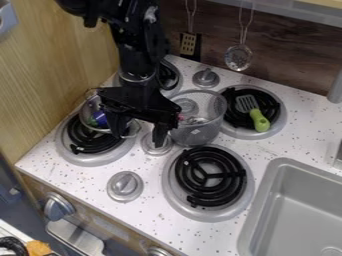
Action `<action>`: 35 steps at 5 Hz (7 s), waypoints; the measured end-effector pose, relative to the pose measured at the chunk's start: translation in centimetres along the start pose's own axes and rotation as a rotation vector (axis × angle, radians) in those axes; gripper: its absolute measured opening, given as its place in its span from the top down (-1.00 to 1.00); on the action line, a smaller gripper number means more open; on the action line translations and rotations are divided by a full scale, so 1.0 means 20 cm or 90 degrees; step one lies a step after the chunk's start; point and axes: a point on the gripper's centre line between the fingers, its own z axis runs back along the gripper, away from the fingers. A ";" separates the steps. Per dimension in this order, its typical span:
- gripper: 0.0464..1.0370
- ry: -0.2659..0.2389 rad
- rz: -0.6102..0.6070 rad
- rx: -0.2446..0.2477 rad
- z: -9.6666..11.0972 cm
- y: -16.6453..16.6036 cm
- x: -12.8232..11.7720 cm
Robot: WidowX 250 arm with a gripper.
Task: Moved the green spatula between the bottom burners
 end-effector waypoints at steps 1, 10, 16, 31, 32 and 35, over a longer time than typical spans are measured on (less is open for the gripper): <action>-0.93 0.013 0.003 0.002 -0.02 0.00 -0.01; -0.93 -0.133 0.163 0.010 -0.05 -0.74 0.42; -0.93 -0.116 0.107 -0.003 -0.29 -0.81 0.66; 0.26 0.050 0.251 -0.023 -0.04 -0.74 -0.09; 0.26 0.077 0.351 -0.025 -0.10 -0.65 -0.10; 0.26 0.102 0.384 0.015 -0.18 -0.27 -0.02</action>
